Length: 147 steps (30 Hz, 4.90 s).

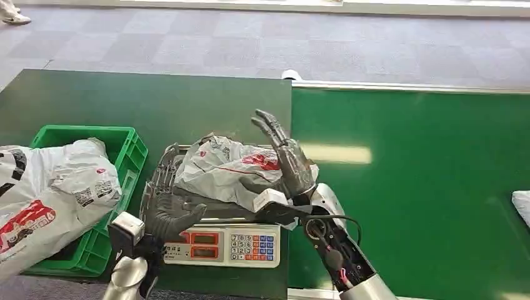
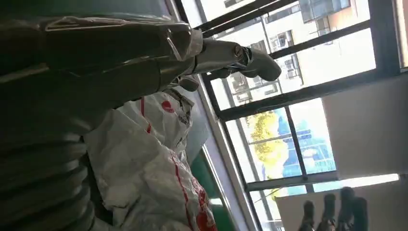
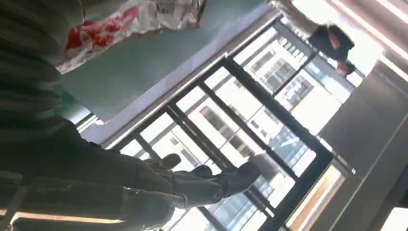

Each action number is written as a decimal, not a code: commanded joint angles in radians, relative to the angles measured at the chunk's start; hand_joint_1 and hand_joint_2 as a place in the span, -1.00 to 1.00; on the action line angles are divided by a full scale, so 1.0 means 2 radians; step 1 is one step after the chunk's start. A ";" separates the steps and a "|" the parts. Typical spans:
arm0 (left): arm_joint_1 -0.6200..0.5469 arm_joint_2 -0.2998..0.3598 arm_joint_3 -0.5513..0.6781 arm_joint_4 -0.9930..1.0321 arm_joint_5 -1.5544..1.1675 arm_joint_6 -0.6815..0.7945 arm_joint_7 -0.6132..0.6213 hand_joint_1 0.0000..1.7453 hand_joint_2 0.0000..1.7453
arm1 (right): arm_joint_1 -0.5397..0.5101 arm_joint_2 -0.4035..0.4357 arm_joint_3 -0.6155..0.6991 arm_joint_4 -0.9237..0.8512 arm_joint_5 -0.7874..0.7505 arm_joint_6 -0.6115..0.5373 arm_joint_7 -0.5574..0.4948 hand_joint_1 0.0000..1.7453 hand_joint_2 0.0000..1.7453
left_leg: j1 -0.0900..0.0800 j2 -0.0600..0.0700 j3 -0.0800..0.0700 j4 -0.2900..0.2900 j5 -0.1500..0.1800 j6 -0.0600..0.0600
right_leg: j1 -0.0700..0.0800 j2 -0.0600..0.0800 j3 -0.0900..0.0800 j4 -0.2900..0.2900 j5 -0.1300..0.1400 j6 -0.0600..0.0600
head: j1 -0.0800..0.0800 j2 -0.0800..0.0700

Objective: Moved the parcel from conveyor to table for the left to box.

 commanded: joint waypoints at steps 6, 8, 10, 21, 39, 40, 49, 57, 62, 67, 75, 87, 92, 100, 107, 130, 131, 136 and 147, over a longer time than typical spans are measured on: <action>0.001 -0.007 -0.002 0.004 0.006 -0.002 0.007 -1.00 1.00 | 0.106 0.008 -0.197 -0.098 -0.111 -0.035 -0.005 -1.00 1.00 | 0.000 -0.001 0.000 0.000 0.000 0.001 | 0.000 -0.001 0.000 0.000 0.000 0.000 | 0.000 0.000; -0.007 -0.007 -0.007 0.010 0.004 -0.003 0.007 -1.00 1.00 | 0.113 0.011 -0.210 -0.105 -0.114 -0.035 -0.004 -1.00 1.00 | 0.000 -0.001 0.000 0.000 0.000 0.001 | 0.000 -0.001 0.000 0.000 0.000 -0.001 | 0.000 0.000; -0.021 -0.006 -0.011 0.022 -0.003 -0.004 0.010 -1.00 1.00 | 0.117 0.016 -0.223 -0.109 -0.117 -0.036 -0.001 -1.00 1.00 | 0.000 -0.002 -0.001 0.000 0.000 0.001 | 0.000 -0.002 0.000 0.000 0.000 -0.001 | 0.000 0.000; -0.077 0.015 -0.008 0.084 -0.102 -0.001 0.028 -1.00 1.00 | 0.133 0.023 -0.233 -0.106 -0.110 -0.017 0.002 -1.00 1.00 | 0.000 -0.001 0.000 0.000 0.000 0.001 | 0.000 -0.001 0.000 0.000 0.000 -0.001 | 0.000 0.000; -0.170 0.060 -0.065 0.160 -0.179 -0.035 0.014 -1.00 1.00 | 0.128 0.017 -0.234 -0.090 -0.104 0.005 0.000 -1.00 1.00 | 0.000 -0.001 0.000 0.000 0.001 0.001 | 0.000 -0.001 0.000 0.000 0.000 -0.001 | 0.000 0.000; -0.185 0.064 -0.071 0.172 -0.182 -0.038 0.016 -1.00 1.00 | 0.127 0.017 -0.235 -0.091 -0.105 0.006 0.000 -1.00 1.00 | 0.000 -0.001 0.000 0.000 0.000 0.000 | 0.000 -0.001 0.000 0.000 0.000 -0.001 | 0.000 0.000; -0.260 0.082 -0.153 0.284 -0.257 -0.080 0.054 -1.00 1.00 | 0.125 0.012 -0.241 -0.092 -0.094 0.015 0.005 -1.00 1.00 | 0.000 -0.001 0.000 0.000 0.001 0.001 | 0.000 -0.002 0.001 0.000 0.000 -0.001 | 0.000 0.000; -0.318 0.091 -0.208 0.363 -0.289 -0.058 0.064 -1.00 1.00 | 0.135 0.019 -0.259 -0.108 -0.082 0.020 0.014 -1.00 1.00 | 0.000 -0.002 -0.001 0.000 0.001 0.001 | 0.000 -0.002 0.000 0.000 0.000 -0.001 | 0.000 0.000; -0.347 0.083 -0.260 0.431 -0.324 -0.096 0.108 -1.00 1.00 | 0.149 0.019 -0.265 -0.114 -0.079 0.022 0.014 -1.00 1.00 | 0.000 -0.002 0.000 0.000 0.001 0.001 | 0.000 -0.002 0.000 0.000 0.000 -0.001 | 0.000 0.000; -0.352 0.078 -0.281 0.465 -0.338 -0.090 0.124 -1.00 1.00 | 0.149 0.021 -0.266 -0.113 -0.076 0.023 0.015 -1.00 1.00 | 0.000 -0.001 0.001 -0.001 0.000 0.001 | 0.000 -0.001 0.001 0.000 0.000 0.000 | 0.000 0.000; -0.346 0.087 -0.292 0.460 -0.354 -0.087 0.140 -0.92 1.00 | 0.150 0.019 -0.262 -0.105 -0.075 0.026 0.015 -1.00 1.00 | -0.001 0.000 0.003 -0.003 0.003 0.002 | 0.000 0.000 0.003 -0.002 0.003 -0.001 | 0.000 0.000; -0.337 0.091 -0.301 0.446 -0.358 -0.074 0.108 1.00 1.00 | 0.143 0.016 -0.258 -0.095 -0.074 0.028 0.015 -1.00 1.00 | -0.001 0.001 0.006 -0.001 0.002 0.001 | 0.000 0.001 0.006 -0.001 0.002 -0.001 | 0.000 0.000; -0.338 0.091 -0.301 0.445 -0.356 -0.075 0.103 1.00 1.00 | 0.143 0.016 -0.257 -0.093 -0.074 0.028 0.015 -1.00 1.00 | -0.001 0.001 0.009 -0.003 0.001 0.001 | -0.001 0.001 0.008 -0.001 0.002 -0.001 | 0.000 0.000; -0.330 0.094 -0.295 0.435 -0.343 -0.059 0.071 1.00 1.00 | 0.140 0.015 -0.253 -0.079 -0.072 0.033 0.016 -1.00 1.00 | -0.001 0.002 0.008 -0.002 0.001 0.001 | 0.000 0.001 0.007 -0.001 0.002 -0.001 | 0.000 0.000; -0.289 0.094 -0.237 0.340 -0.311 0.058 0.032 1.00 1.00 | 0.139 0.019 -0.257 -0.090 -0.062 0.039 0.022 -1.00 1.00 | 0.000 0.001 0.008 -0.001 0.000 0.000 | 0.000 0.001 0.008 0.000 0.000 -0.001 | 0.000 0.000; -0.179 0.085 -0.091 0.174 -0.421 0.321 0.070 1.00 1.00 | 0.156 0.018 -0.265 -0.098 -0.066 0.030 0.020 -1.00 1.00 | 0.000 0.000 0.001 0.000 0.000 0.000 | 0.000 0.000 0.001 0.000 0.000 -0.001 | 0.000 0.000; -0.176 0.082 -0.067 0.162 -0.481 0.328 0.101 1.00 1.00 | 0.160 0.019 -0.266 -0.103 -0.066 0.030 0.020 -1.00 1.00 | 0.000 0.000 0.001 -0.001 0.000 0.001 | 0.000 0.000 0.001 -0.001 0.000 -0.001 | 0.000 0.000; -0.163 0.071 -0.022 0.149 -0.524 0.328 0.113 1.00 1.00 | 0.170 0.019 -0.267 -0.109 -0.066 0.029 0.020 -1.00 1.00 | 0.000 0.000 0.001 0.000 0.000 0.001 | 0.000 0.000 0.001 0.000 0.000 -0.001 | 0.000 0.000; -0.116 0.057 0.107 0.092 -0.494 0.328 0.084 1.00 1.00 | 0.183 0.013 -0.262 -0.112 -0.069 0.021 0.018 -1.00 1.00 | 0.000 0.001 0.000 -0.001 0.000 0.001 | 0.000 0.001 0.000 0.000 0.000 -0.001 | 0.000 0.000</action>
